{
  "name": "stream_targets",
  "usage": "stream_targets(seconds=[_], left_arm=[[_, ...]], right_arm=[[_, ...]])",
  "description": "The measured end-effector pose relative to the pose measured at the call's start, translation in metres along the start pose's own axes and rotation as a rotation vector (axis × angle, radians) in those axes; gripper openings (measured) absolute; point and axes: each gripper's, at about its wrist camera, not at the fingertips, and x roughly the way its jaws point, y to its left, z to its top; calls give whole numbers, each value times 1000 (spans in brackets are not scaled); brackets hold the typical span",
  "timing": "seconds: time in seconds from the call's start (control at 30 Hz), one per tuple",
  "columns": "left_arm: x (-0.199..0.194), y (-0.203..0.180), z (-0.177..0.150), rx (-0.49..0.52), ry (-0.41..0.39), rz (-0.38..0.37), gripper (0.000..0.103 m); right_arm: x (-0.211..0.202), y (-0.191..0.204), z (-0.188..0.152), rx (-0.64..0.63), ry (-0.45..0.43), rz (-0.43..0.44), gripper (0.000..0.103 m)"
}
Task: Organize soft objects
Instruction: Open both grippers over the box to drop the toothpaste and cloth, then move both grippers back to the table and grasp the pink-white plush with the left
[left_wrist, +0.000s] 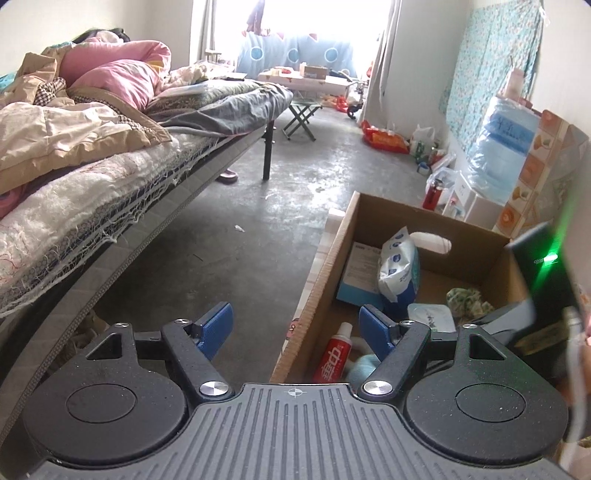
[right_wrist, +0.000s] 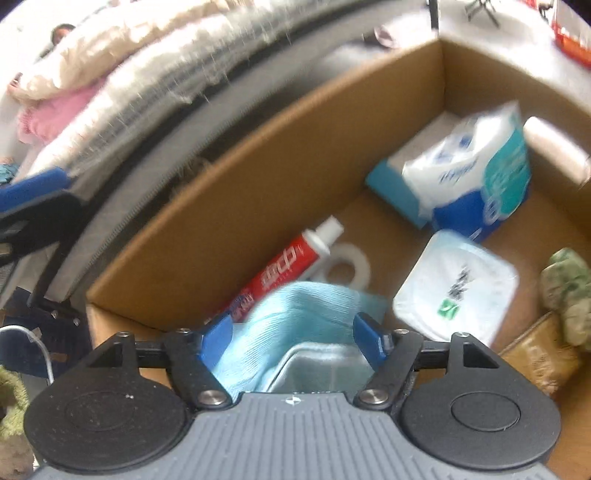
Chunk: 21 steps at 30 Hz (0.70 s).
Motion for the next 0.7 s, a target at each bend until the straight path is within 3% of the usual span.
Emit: stream_targets(seconds=[0.2, 0.43, 0.7], left_arm=[[-18, -10, -2, 8, -31, -31, 84], [-41, -31, -13, 13, -60, -92, 94], [-55, -45, -28, 14, -55, -111, 95]], right_arm=[[-76, -9, -29, -4, -167, 25, 77], [-157, -12, -106, 19, -380, -1, 98], [-193, -16, -193, 94, -537, -80, 101]])
